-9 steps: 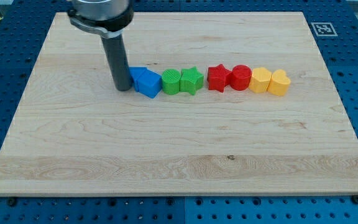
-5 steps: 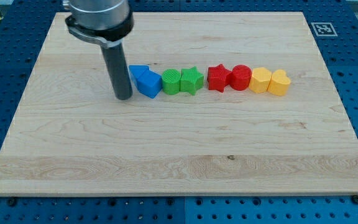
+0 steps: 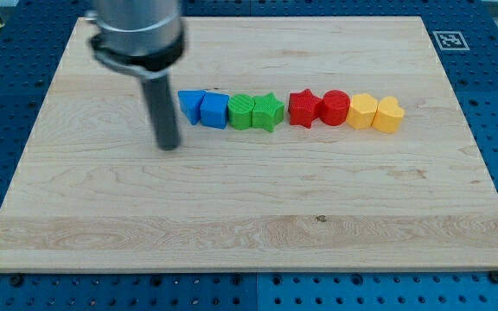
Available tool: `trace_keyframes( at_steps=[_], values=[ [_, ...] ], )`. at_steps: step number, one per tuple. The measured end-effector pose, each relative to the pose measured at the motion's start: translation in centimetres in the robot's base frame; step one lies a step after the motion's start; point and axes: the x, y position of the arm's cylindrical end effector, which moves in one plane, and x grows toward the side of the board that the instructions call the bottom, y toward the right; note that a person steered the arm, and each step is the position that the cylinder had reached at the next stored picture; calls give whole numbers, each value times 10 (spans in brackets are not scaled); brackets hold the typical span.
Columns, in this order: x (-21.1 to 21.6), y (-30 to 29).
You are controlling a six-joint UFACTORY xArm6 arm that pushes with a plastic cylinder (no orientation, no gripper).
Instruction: Slightly touch the blue blocks
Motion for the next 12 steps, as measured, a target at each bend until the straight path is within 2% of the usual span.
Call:
trace_keyframes(
  at_steps=[1, 2, 3, 4, 6, 8, 10, 12],
  values=[
    [-61, -63],
    [-126, -72],
    [-145, -53],
    [-134, -20],
    [-82, -6],
    [-76, 1],
    [-109, 25],
    [-75, 41]
  ],
)
